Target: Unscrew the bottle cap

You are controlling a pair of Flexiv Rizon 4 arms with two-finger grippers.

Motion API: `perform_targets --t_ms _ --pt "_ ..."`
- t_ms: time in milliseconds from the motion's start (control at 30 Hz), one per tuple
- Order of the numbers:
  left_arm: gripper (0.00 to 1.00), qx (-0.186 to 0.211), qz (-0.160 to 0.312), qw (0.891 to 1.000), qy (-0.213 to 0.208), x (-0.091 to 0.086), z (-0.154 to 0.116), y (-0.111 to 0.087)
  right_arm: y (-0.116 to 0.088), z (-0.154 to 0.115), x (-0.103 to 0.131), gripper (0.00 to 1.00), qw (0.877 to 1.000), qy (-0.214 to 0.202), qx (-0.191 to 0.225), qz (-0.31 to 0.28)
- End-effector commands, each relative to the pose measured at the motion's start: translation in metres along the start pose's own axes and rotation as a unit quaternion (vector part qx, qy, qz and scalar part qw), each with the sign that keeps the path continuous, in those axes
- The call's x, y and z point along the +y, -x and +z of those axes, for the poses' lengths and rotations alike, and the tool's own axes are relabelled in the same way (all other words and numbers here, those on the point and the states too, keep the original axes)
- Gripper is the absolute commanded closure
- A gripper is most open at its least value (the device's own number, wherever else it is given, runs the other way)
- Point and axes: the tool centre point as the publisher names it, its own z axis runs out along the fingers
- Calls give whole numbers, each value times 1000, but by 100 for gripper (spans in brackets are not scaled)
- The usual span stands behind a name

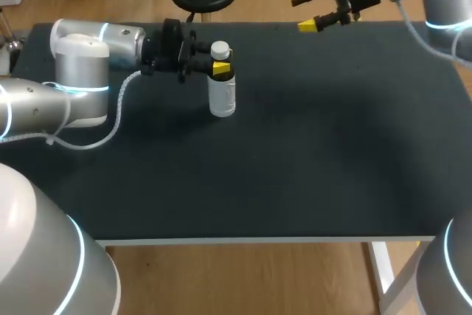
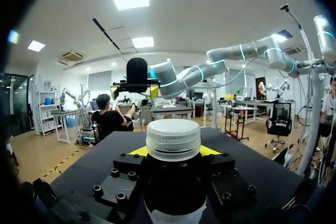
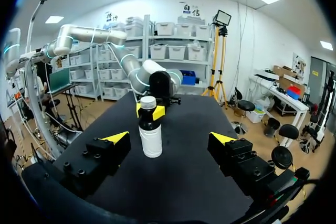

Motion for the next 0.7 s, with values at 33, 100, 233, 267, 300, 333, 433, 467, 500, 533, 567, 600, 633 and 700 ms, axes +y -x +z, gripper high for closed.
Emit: perform_targets --t_ms 33,100,233,267,300,333,433,467,500,533,567,600,633,700 --pt "100 2 0 1000 -1 2 0 1 4 16 -1 0 1000 4 -5 5" --pt "100 2 0 1000 -1 2 0 1 4 23 -1 0 1000 2 -18 9" --pt "100 2 0 1000 -1 2 0 1 2 37 1 0 999 4 -30 12" --pt "100 2 0 1000 -1 2 0 1 2 40 2 0 999 5 -30 13" --pt "100 2 0 1000 -1 2 0 1 2 43 3 0 999 5 -29 14" --pt "100 2 0 1000 -1 2 0 1 2 45 4 0 999 8 -30 15" --pt "100 2 0 1000 -1 2 0 1 1 55 8 0 999 10 -28 18" --pt "100 2 0 1000 -1 2 0 1 0 58 10 0 999 10 -26 18" --pt "100 2 0 1000 -1 2 0 1 -2 62 13 0 999 11 -25 17" --pt "100 2 0 1000 -1 2 0 1 -3 65 14 0 1000 9 -24 15" --pt "100 2 0 1000 -1 2 0 1 -4 68 16 0 1000 8 -24 15" --pt "100 2 0 1000 -1 2 0 1 -5 71 17 0 1000 8 -23 14" --pt "100 2 0 1000 -1 2 0 1 -6 74 18 0 1000 10 -20 14" --pt "100 2 0 1000 -1 2 0 1 -7 80 19 0 1000 12 -18 14"
